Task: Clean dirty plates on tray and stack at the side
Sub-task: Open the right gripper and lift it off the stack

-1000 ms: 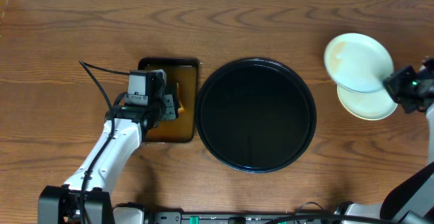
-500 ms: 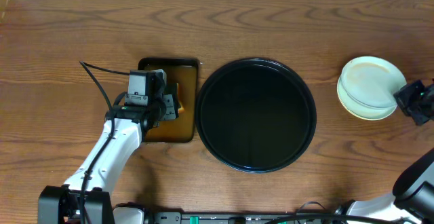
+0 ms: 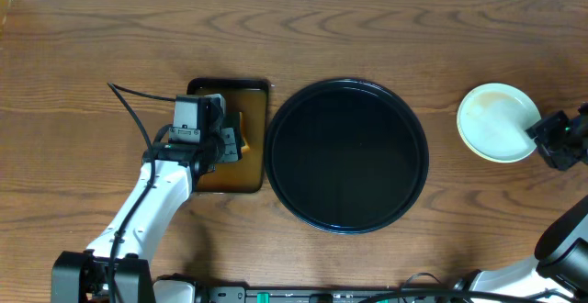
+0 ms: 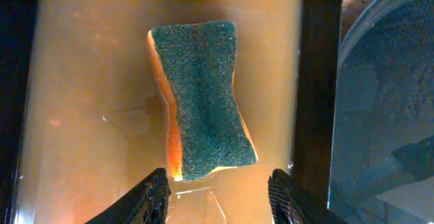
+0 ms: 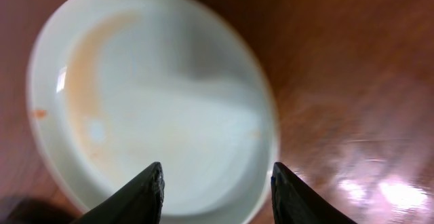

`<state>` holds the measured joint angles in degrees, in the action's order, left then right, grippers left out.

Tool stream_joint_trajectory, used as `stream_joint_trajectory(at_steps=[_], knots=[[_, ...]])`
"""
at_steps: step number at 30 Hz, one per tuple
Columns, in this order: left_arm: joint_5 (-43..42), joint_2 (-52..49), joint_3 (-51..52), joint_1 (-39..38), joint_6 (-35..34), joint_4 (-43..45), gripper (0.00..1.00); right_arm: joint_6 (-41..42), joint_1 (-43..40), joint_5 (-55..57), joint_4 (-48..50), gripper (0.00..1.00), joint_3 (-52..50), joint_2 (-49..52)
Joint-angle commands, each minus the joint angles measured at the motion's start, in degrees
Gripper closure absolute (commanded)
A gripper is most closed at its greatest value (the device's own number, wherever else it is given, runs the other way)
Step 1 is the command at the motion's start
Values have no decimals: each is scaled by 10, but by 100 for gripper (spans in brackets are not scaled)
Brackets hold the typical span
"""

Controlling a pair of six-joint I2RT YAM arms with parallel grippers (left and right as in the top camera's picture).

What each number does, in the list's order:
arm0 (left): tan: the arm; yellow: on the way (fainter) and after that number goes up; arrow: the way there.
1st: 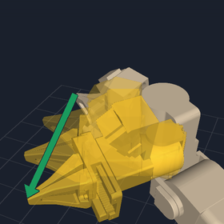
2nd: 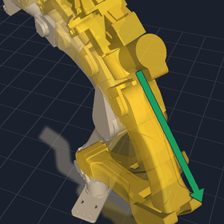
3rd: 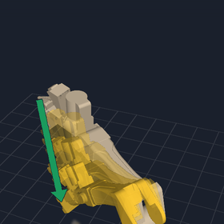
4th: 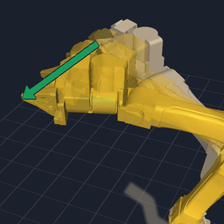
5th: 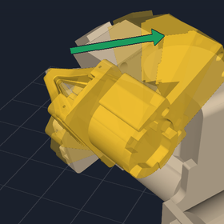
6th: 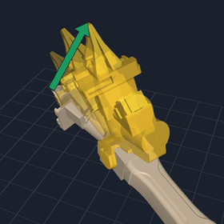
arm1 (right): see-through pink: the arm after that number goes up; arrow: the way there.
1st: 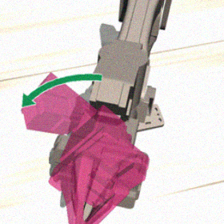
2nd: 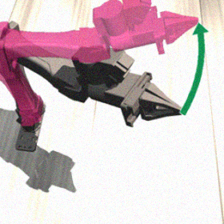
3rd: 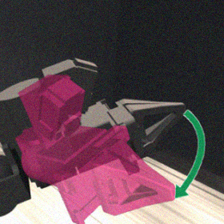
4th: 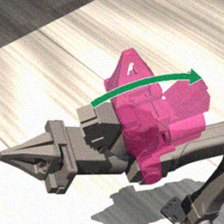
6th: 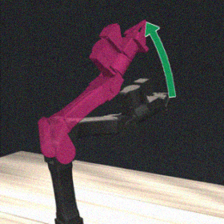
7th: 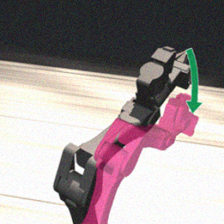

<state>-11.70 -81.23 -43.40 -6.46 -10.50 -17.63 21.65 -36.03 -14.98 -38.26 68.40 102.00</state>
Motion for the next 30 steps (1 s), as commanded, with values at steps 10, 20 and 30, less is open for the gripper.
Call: stream_joint_trajectory(at_steps=[10, 20, 30], knots=[[-3, -3, -1, 2, 11, 5, 52, -160, 135, -80, -30, 46, 2, -35], [-3, -3, -45, 2, 11, -32, 51, -222, 314, 56, -28, 37, 2, -99], [10, 29, -124, 3, 6, -230, 24, -179, 404, 91, -82, 1, 2, -107]])
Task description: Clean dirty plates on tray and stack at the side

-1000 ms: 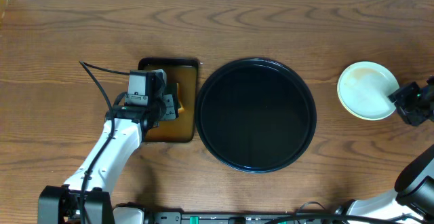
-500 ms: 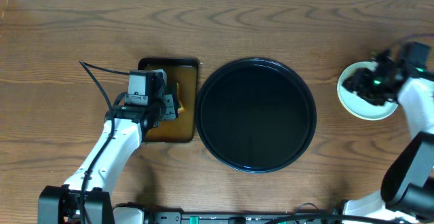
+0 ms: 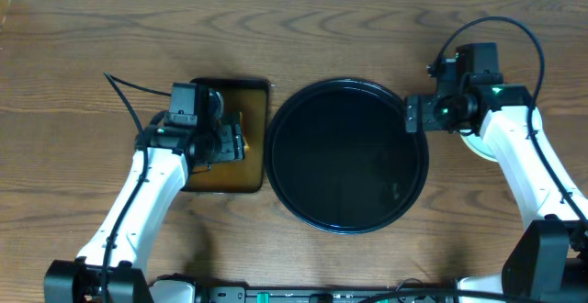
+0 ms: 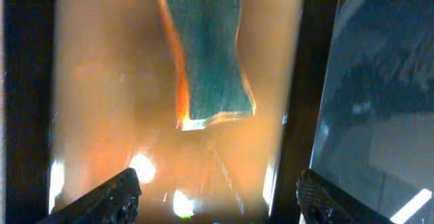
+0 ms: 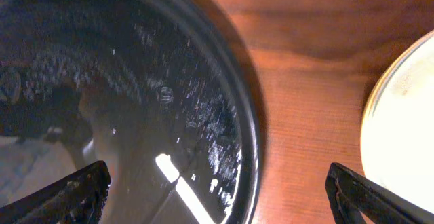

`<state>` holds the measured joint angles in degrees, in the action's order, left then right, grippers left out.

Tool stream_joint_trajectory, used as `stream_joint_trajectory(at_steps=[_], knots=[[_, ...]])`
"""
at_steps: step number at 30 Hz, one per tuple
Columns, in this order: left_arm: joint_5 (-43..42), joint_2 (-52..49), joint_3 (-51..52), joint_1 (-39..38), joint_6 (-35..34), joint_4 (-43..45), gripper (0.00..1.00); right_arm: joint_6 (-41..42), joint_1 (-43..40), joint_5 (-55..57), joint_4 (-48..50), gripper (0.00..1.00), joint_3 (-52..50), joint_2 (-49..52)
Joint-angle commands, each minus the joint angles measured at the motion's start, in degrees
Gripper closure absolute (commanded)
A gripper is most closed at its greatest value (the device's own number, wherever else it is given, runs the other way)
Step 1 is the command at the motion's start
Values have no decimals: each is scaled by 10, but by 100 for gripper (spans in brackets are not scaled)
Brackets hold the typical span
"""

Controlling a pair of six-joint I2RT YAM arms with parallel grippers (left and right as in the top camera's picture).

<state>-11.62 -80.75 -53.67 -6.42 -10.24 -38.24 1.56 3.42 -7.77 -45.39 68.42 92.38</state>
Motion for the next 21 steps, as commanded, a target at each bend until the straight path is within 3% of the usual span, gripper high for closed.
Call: stream_joint_trajectory(at_steps=[1, 9, 17, 18, 21], knots=[[11, 36, -20, 2, 3, -40, 24, 23, 14, 19, -19, 1, 1, -14], [48, 156, 21, 2, 4, -64, 24, 31, 19, 19, -13, 1, -36, -84], [48, 353, 114, 2, 8, -32, 24, 71, 19, 43, 79, 1, -185, -288], [49, 370, 124, 2, 8, -28, 18, 77, 19, 49, 85, 1, -202, -316], [48, 409, 143, 2, 8, -24, 16, 78, 19, 50, 88, 1, -233, -382]])
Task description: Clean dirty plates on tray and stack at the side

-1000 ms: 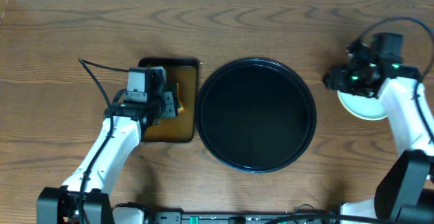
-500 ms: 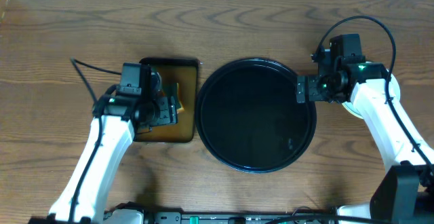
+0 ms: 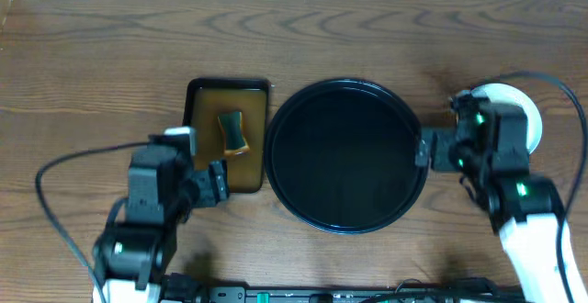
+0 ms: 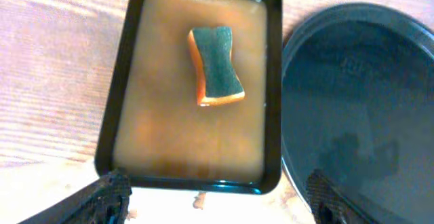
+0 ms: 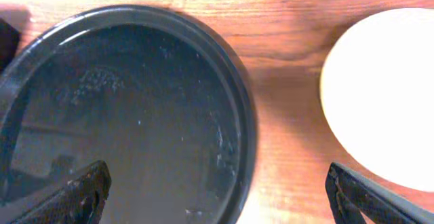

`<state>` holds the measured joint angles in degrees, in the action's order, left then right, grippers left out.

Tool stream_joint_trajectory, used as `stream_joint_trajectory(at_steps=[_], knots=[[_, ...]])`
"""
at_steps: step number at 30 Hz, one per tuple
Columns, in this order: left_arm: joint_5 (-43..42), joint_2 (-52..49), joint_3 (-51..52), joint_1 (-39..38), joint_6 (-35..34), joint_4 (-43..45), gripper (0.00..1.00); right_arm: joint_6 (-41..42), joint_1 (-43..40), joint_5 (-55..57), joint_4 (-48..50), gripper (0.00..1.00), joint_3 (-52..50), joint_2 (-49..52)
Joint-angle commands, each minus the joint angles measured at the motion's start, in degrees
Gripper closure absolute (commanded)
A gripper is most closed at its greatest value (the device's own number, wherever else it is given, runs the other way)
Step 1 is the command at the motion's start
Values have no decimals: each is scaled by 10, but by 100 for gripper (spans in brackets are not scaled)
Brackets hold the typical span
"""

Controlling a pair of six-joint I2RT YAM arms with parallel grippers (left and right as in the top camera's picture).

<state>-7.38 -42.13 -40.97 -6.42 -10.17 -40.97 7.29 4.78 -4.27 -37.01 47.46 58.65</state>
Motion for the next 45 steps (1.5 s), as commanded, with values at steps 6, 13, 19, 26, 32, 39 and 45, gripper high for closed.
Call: stream_joint_trajectory(at_steps=[6, 13, 19, 26, 32, 39, 45], knots=[[6, 25, 17, 2, 7, 3, 15, 21, 5, 14, -21, 1, -32, -100], [6, 12, 17, 2, 7, 3, 15, 21, 5, 14, -31, 1, -32, -96], [6, 9, 17, 2, 7, 3, 15, 21, 5, 14, -31, 1, -32, -85], [6, 9, 17, 2, 7, 3, 15, 21, 5, 14, -31, 1, -32, -80], [6, 9, 17, 2, 7, 3, 14, 7, 5, 37, -22, 1, -40, -94], [6, 9, 17, 2, 7, 3, 14, -31, 5, 38, 97, 1, -133, -208], [6, 9, 17, 2, 7, 3, 14, -31, 5, 36, 245, 1, -268, -350]])
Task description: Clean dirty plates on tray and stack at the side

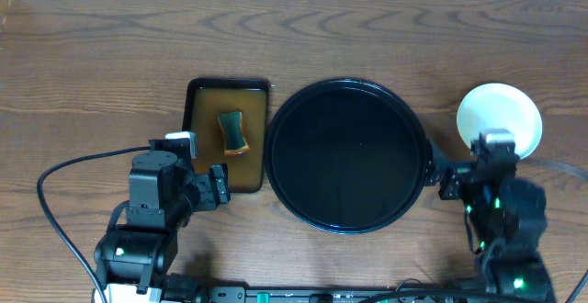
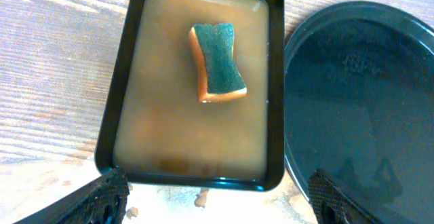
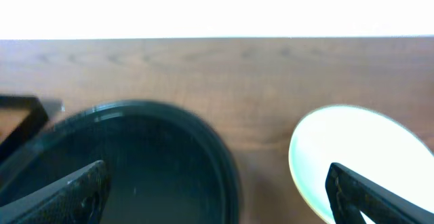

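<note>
A round black tray (image 1: 347, 156) lies mid-table, its glossy bottom showing only reflections. A white plate (image 1: 499, 119) sits on the wood to its right. Left of the tray, a green-and-orange sponge (image 1: 231, 131) rests in a black rectangular basin (image 1: 195, 101) of brownish water. My left gripper (image 1: 209, 193) hangs open and empty just in front of the basin. My right gripper (image 1: 439, 180) is open and empty between tray and plate. The left wrist view shows sponge (image 2: 217, 61), basin (image 2: 274, 81) and tray (image 2: 366, 115); the right wrist view shows tray rim (image 3: 227, 159) and plate (image 3: 359, 156).
Brown wooden tabletop (image 1: 92, 55) all round. A black cable (image 1: 55, 179) loops out left of my left arm. The table's far edge meets a white wall (image 3: 217, 7).
My right arm has drawn back towards the front edge, so the white plate is now fully uncovered, and its camera has tilted up to show the far wall. The left arm has barely shifted.
At first my left gripper hung open low over the sponge in the basin and my right gripper was open at the white plate. Then the right arm reached over the tray's right rim. Later both arms were back near the front, open and empty, as they are now.
</note>
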`<state>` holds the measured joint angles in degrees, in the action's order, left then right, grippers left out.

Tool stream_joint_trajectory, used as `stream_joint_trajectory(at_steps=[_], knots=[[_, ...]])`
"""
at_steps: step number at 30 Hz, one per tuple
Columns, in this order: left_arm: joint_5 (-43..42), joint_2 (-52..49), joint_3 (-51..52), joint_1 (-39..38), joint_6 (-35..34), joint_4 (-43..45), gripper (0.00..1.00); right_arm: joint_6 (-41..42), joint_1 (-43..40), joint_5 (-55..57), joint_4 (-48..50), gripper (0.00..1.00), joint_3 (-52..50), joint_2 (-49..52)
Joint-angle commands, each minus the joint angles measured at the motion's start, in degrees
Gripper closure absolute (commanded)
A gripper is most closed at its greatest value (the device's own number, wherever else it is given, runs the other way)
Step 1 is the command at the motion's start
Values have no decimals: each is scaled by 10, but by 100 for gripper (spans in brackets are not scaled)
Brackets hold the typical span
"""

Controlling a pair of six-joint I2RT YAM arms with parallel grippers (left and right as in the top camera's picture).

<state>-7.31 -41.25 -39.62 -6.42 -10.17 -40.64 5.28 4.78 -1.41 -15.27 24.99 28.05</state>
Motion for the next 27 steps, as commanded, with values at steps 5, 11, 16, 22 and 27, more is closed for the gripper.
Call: stream_joint_trajectory(at_steps=[5, 11, 16, 22, 27], knots=[[5, 0, 4, 2, 7, 0, 14, -10, -10, 5, 138, 1, -145, -148], [5, 0, 4, 2, 7, 0, 14, -9, -37, -1, 268, 1, -223, -214], [5, 0, 4, 2, 7, 0, 14, -9, -52, 1, 275, 1, -247, -252], [5, 0, 4, 2, 7, 0, 14, -11, -64, -6, 142, 1, -247, -278], [5, 0, 4, 2, 7, 0, 14, -11, -63, -16, 112, 1, -247, -277]])
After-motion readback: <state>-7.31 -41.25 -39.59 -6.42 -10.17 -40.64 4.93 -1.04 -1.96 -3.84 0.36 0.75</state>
